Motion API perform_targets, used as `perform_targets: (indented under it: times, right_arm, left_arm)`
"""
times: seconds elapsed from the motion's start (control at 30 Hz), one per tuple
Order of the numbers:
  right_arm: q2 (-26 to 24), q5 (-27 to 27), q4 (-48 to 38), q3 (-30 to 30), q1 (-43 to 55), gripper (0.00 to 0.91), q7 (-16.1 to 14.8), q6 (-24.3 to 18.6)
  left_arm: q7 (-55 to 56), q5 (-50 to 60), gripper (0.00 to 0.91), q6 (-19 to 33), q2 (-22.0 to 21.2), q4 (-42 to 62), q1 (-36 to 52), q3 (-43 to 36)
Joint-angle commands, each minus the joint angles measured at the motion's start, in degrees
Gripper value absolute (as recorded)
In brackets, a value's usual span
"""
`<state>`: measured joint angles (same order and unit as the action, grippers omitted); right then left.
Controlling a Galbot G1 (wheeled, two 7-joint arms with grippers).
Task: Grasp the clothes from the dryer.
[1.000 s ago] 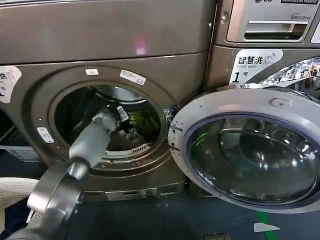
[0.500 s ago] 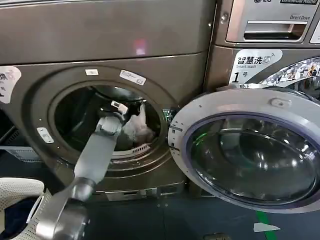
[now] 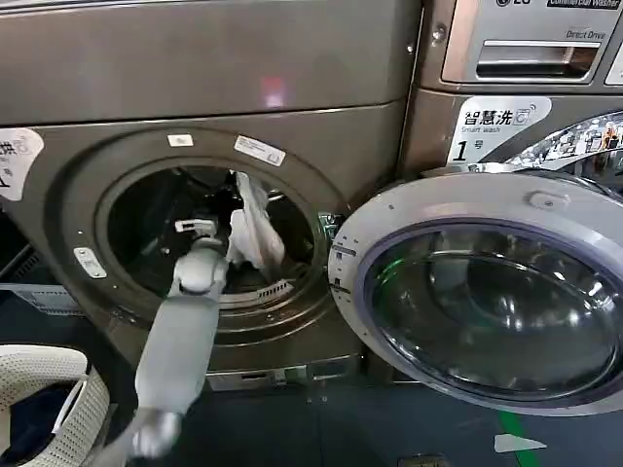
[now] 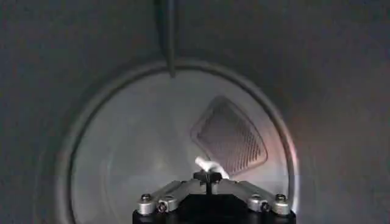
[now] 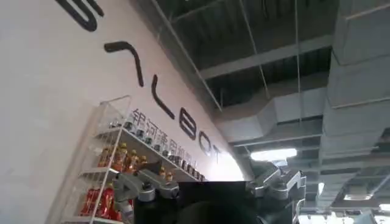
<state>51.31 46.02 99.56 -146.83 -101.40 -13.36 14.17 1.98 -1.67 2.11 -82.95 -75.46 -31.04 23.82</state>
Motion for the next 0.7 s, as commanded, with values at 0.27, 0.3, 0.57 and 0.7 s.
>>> perform_targets:
  times: [0.27, 0.3, 0.57, 0.7]
  right_arm:
    - [0.04, 0.45, 0.11, 0.63, 0.4, 0.907, 0.41, -1.18]
    - [0.06, 0.45, 0.1, 0.77, 0.5, 0.907, 0.49, -1.21]
    - [0.03, -0.09, 0.14, 1.16, 1.11, 0.907, 0.49, -1.05]
    - [-0.01, -0.19, 0.09, 1.15, 1.11, 0.907, 0.38, -0.98]
  left_arm:
    - [2.61, -0.44, 0.0, 0.99, 0.15, -11.49, -8.2, 1.85]
    - [2.6, -0.64, 0.0, 0.97, 0.35, -11.24, -8.16, 1.77]
    - [2.21, -0.55, 0.0, 0.67, 0.75, -10.3, -8.49, 1.25]
    - [1.18, -0.79, 0.0, -0.23, 0.76, -9.46, -8.12, 1.16]
